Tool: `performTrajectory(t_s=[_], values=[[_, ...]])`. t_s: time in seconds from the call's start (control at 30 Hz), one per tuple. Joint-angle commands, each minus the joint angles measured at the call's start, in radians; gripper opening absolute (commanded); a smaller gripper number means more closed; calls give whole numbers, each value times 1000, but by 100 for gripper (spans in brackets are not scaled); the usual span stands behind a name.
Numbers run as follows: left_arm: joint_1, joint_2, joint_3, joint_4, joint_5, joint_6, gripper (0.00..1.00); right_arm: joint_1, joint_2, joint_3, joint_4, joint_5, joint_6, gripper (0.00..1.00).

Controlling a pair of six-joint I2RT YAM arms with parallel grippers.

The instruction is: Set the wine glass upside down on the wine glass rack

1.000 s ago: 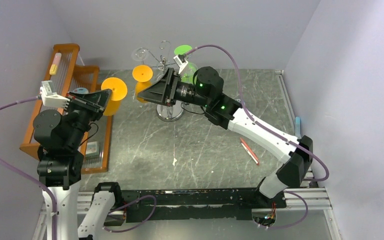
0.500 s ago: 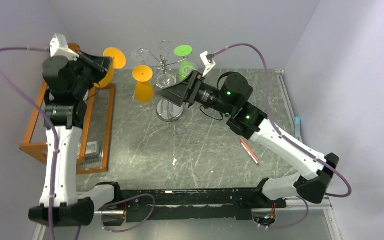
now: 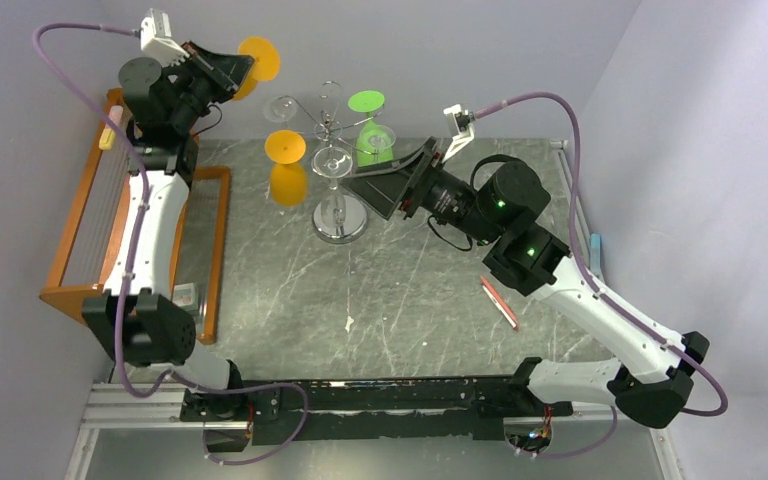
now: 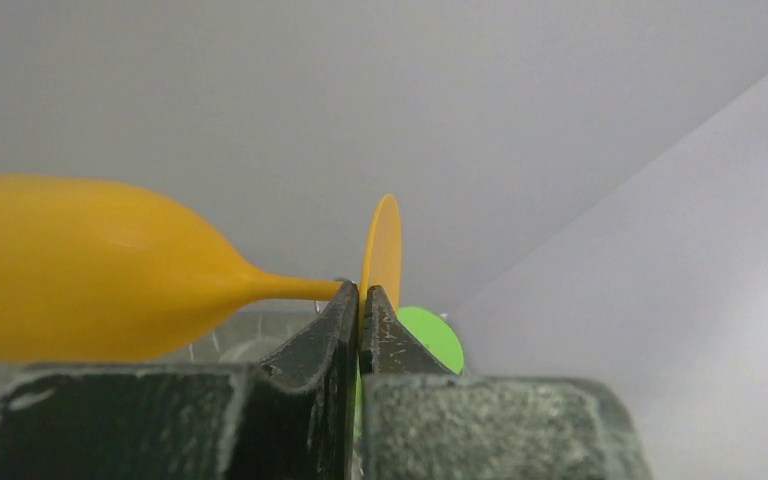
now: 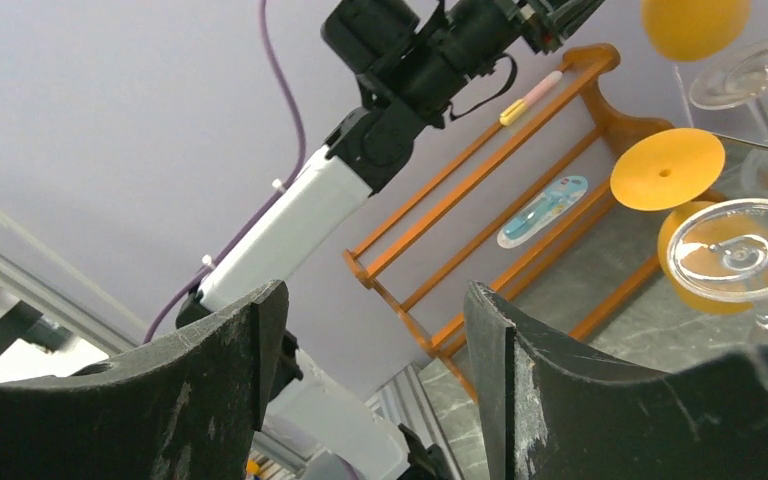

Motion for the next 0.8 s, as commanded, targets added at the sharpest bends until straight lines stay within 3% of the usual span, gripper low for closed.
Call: performTrajectory(t_s=[0.0, 0.2, 0.53, 0.67, 0.77], values=[[-7, 71, 64, 268, 89, -17, 5, -4, -32, -29, -9, 34, -48, 68], [-59, 185, 104, 366, 121, -135, 5, -5, -46, -37, -4, 20, -78, 68], [-150, 207, 107, 242, -20, -163, 5, -4, -49, -52, 8, 3, -70, 68], [-169, 177, 71, 156, -145, -182, 5, -5, -72, -83, 53, 12, -61, 67], [-175, 175, 42, 163, -147, -226, 5, -5, -82, -92, 59, 22, -59, 67]])
